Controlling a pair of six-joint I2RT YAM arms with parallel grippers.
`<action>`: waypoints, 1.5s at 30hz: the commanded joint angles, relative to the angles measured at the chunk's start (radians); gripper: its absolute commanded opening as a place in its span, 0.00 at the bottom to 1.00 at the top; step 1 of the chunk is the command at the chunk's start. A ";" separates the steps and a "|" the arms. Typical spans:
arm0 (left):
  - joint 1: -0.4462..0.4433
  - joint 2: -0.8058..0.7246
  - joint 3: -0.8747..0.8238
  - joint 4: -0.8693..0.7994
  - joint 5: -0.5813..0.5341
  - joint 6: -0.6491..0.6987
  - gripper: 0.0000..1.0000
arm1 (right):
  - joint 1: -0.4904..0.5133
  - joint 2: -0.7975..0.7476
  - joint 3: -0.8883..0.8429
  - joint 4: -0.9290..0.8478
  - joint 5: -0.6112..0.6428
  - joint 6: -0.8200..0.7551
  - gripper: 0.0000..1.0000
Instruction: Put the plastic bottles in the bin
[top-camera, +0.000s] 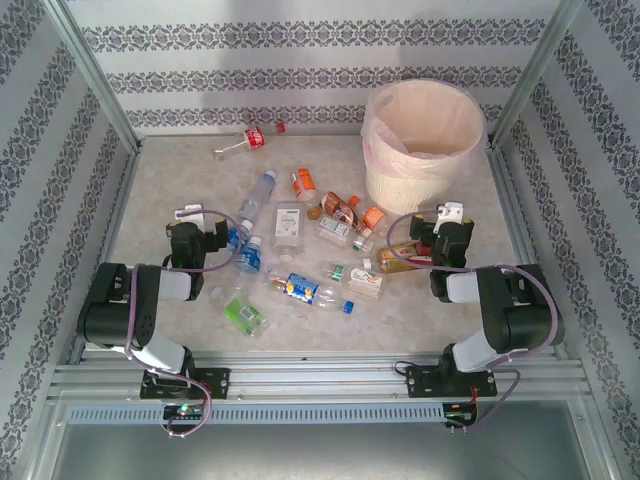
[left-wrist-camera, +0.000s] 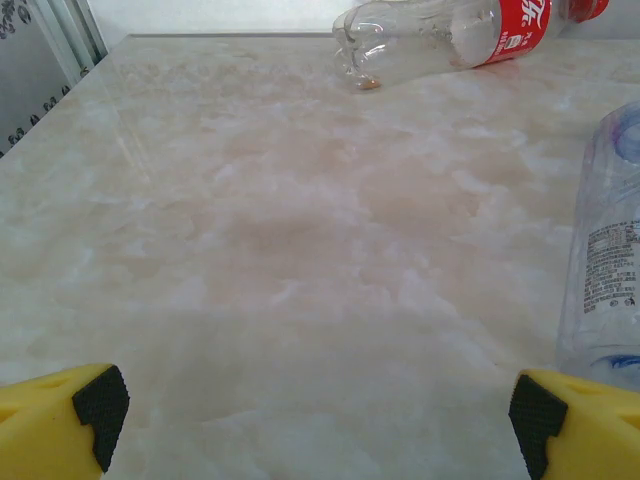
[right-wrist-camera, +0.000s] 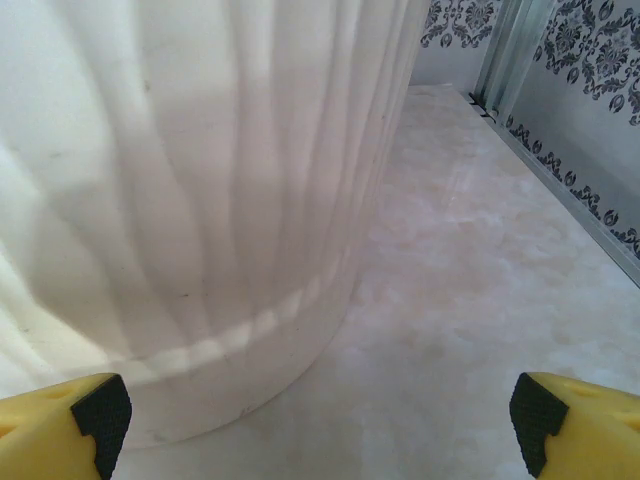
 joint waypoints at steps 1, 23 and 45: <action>0.000 -0.001 -0.007 0.010 -0.002 -0.005 1.00 | 0.006 -0.015 0.000 0.006 0.012 0.007 0.98; 0.000 -0.001 -0.007 0.010 -0.002 -0.004 1.00 | -0.003 -0.017 0.002 0.000 -0.007 0.011 0.98; -0.001 -0.412 0.201 -0.738 -0.103 -0.361 1.00 | 0.146 -0.404 0.186 -0.706 0.003 0.220 0.98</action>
